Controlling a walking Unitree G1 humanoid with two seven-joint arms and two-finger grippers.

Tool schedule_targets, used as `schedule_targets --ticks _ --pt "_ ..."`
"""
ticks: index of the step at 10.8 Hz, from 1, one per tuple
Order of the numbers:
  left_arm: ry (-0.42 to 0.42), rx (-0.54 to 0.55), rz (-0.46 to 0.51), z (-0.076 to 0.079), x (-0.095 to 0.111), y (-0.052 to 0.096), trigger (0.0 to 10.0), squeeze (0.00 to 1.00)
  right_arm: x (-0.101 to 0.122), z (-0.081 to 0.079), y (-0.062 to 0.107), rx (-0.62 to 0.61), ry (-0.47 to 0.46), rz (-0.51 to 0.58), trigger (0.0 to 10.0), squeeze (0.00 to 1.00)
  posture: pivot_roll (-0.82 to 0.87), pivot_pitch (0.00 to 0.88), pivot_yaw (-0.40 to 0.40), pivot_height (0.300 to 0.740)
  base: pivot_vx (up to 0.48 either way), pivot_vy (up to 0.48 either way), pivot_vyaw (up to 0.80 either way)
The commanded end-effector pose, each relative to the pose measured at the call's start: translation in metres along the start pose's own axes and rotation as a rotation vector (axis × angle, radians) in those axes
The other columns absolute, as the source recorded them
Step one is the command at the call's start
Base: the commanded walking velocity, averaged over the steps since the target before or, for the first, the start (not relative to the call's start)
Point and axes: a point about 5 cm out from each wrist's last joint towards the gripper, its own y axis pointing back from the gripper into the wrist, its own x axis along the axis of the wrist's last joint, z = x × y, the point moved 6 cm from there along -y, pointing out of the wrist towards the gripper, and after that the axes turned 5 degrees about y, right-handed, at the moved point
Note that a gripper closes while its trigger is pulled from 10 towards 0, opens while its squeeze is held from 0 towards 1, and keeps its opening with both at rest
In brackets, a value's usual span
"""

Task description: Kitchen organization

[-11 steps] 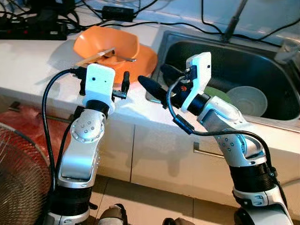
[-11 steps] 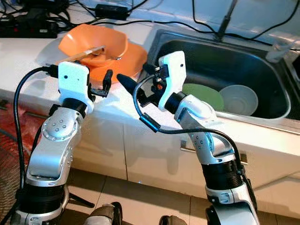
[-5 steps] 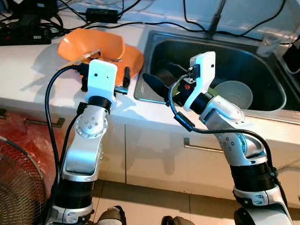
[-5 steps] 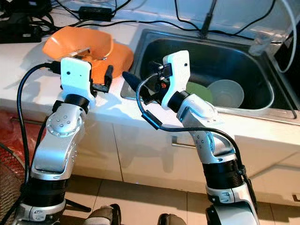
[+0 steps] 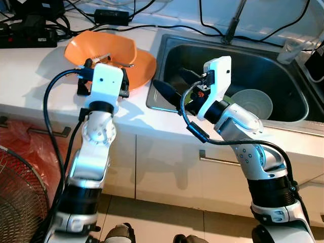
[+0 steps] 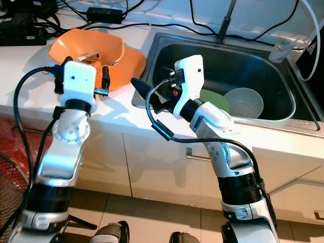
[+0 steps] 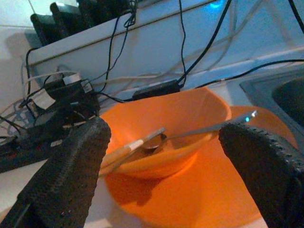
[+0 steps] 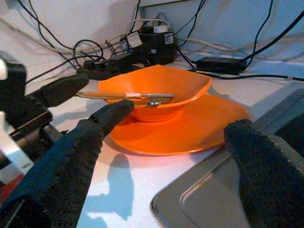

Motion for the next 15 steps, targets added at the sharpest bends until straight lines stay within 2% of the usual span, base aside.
schedule_targets --ticks 1,5,7,9,13,15 --pt "-0.008 0.005 0.023 0.001 0.005 -0.003 10.0 0.00 0.001 -0.002 0.002 0.003 0.010 -0.004 10.0 0.00 0.04 0.103 -0.081 0.740 0.000 0.000 0.00" --pt "-0.033 0.002 0.030 0.006 -0.003 -0.014 10.0 0.00 0.002 -0.002 0.002 -0.039 -0.015 0.018 10.0 0.00 0.02 0.123 -0.073 0.740 0.000 0.000 0.00" --pt "-0.057 -0.003 0.044 0.007 -0.003 -0.020 10.0 0.00 -0.004 -0.008 0.007 -0.038 -0.031 0.001 10.0 0.00 0.01 0.141 -0.068 0.740 0.000 0.000 0.00" --pt "-0.068 0.008 0.083 0.002 0.006 -0.024 10.0 0.00 -0.005 -0.012 0.010 -0.044 -0.051 0.002 10.0 0.00 0.01 0.169 -0.061 0.740 0.000 0.000 0.00" --pt "-0.109 -0.017 0.101 0.004 0.005 -0.020 10.0 0.00 -0.014 -0.018 0.014 -0.088 -0.098 -0.003 10.0 0.00 0.01 0.218 -0.034 0.740 0.000 0.000 0.00" --pt "-0.121 -0.015 0.110 0.007 0.009 -0.025 10.0 0.00 -0.017 -0.022 0.017 -0.097 -0.116 -0.012 10.0 0.00 0.01 0.249 -0.036 0.740 0.000 0.000 0.00"
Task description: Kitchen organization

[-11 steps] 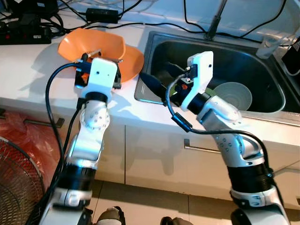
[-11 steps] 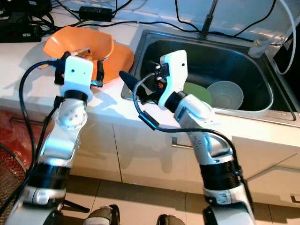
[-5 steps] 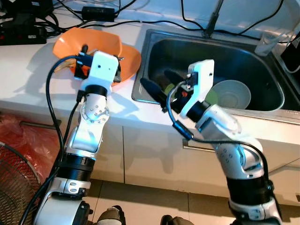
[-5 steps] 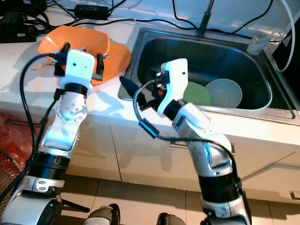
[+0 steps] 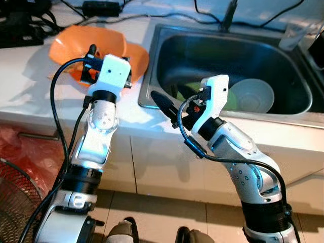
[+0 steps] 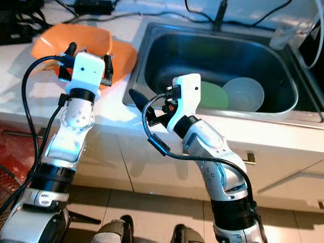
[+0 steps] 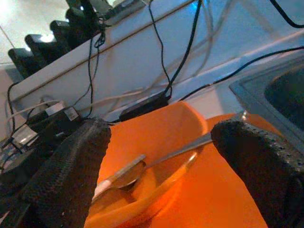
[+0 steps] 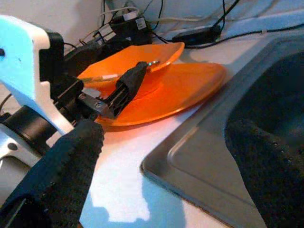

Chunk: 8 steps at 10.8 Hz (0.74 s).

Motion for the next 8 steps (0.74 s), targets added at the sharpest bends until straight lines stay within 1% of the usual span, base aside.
schedule_targets --ticks 1,3,5,6,7,8 --pt "-0.009 -0.001 0.016 0.004 0.004 -0.002 10.0 0.00 -0.001 -0.002 0.004 -0.004 -0.005 -0.003 10.0 0.00 0.01 0.253 -0.036 0.740 0.000 0.000 0.00" --pt "-0.008 0.007 0.012 0.001 0.000 -0.008 10.0 0.00 -0.002 -0.005 0.004 -0.003 -0.019 -0.006 10.0 0.00 0.00 0.256 -0.035 0.740 0.000 0.000 0.00" --pt "-0.025 0.017 -0.009 -0.006 -0.007 -0.017 10.0 0.00 -0.002 -0.008 0.004 -0.004 -0.029 -0.007 10.0 0.00 -0.01 0.258 -0.040 0.740 0.000 0.000 0.00" --pt "-0.035 0.037 -0.007 -0.014 -0.006 -0.024 10.0 0.00 -0.002 -0.010 0.004 0.000 -0.031 -0.008 10.0 0.00 -0.01 0.256 -0.044 0.740 0.000 0.000 0.00" --pt "-0.032 0.043 0.004 -0.016 -0.003 -0.028 10.0 0.00 -0.002 -0.011 0.004 0.005 -0.031 -0.010 10.0 0.00 -0.01 0.254 -0.050 0.740 0.000 0.000 0.00" --pt "-0.027 0.027 0.013 -0.015 0.000 -0.032 10.0 0.00 -0.002 -0.012 0.004 0.009 -0.030 -0.011 10.0 0.00 -0.02 0.252 -0.051 0.740 0.000 0.000 0.00"
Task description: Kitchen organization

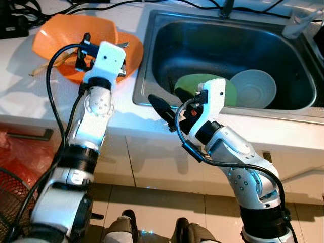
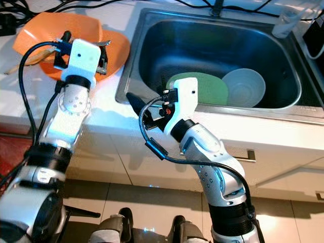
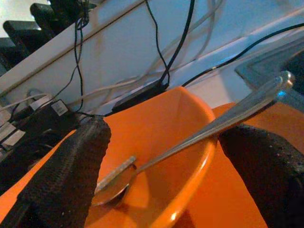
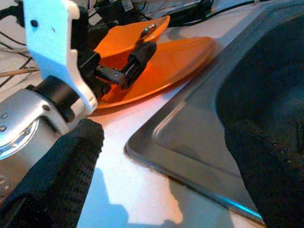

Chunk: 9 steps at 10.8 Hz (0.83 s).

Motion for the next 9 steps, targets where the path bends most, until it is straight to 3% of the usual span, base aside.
schedule_targets --ticks 1,4,6,7,8,9 --pt "0.014 -0.030 0.020 0.006 0.007 -0.004 10.0 0.00 0.005 -0.004 0.002 0.015 0.003 0.009 10.0 0.00 -0.02 0.251 -0.052 0.740 0.000 0.000 0.00" --pt "0.030 -0.192 0.030 0.044 0.013 -0.006 10.0 0.00 0.007 -0.005 0.000 0.017 0.006 0.014 10.0 0.00 -0.02 0.246 -0.052 0.740 0.000 0.000 0.00" --pt "0.040 -0.228 -0.018 0.052 0.003 -0.007 10.0 0.00 0.008 -0.005 0.000 0.018 0.007 0.016 10.0 0.00 -0.03 0.242 -0.052 0.740 0.000 0.000 0.00" --pt "0.055 -0.230 -0.034 0.052 -0.001 -0.008 7.0 0.00 0.009 -0.005 0.001 0.016 0.008 0.016 10.0 0.00 -0.03 0.243 -0.052 0.740 0.000 0.000 0.00" --pt "0.060 -0.222 -0.033 0.048 -0.001 -0.010 0.0 0.00 0.009 -0.004 0.002 0.013 0.009 0.016 10.0 0.00 -0.03 0.242 -0.051 0.740 0.000 0.000 0.00" --pt "0.061 -0.209 -0.033 0.043 -0.001 -0.013 0.0 0.00 0.008 -0.003 0.002 0.010 0.010 0.014 10.0 0.00 -0.03 0.242 -0.050 0.740 0.000 0.000 0.00"
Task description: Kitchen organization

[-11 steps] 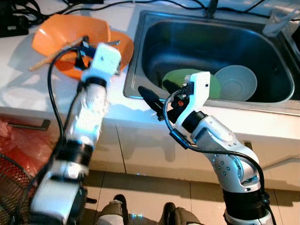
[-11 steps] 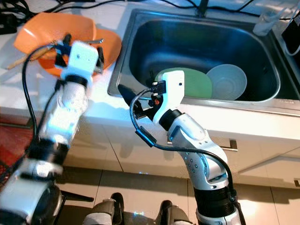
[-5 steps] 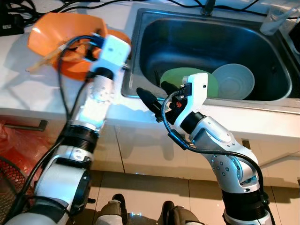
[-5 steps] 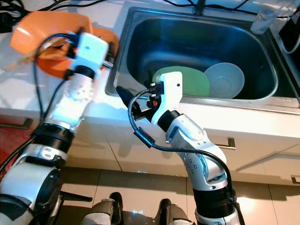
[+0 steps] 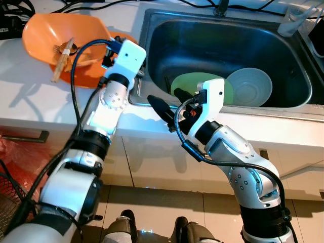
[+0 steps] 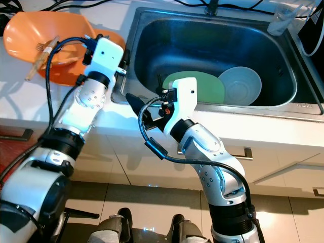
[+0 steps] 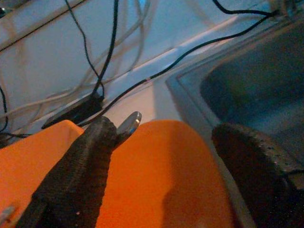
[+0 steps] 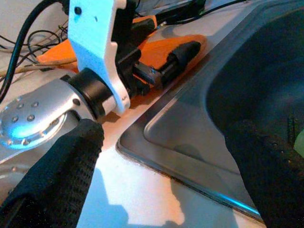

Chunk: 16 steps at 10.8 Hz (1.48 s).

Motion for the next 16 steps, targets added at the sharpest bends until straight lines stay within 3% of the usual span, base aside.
schedule_targets --ticks 1,14,16 --pt "0.009 -0.005 -0.016 -0.001 -0.004 -0.001 0.0 0.00 0.008 -0.003 0.002 0.008 0.009 0.022 10.0 0.00 -0.02 0.243 -0.049 0.740 0.000 0.000 0.00" --pt "-0.001 0.038 0.062 -0.010 0.012 -0.003 0.0 0.00 0.008 0.000 0.000 0.011 0.022 0.023 10.0 0.00 -0.02 0.227 -0.059 0.740 0.000 0.000 0.00" --pt "-0.056 0.093 0.139 -0.019 0.027 -0.002 0.0 0.00 0.008 0.000 -0.001 0.012 0.025 0.024 10.0 0.00 -0.02 0.223 -0.059 0.740 0.000 0.000 0.00"
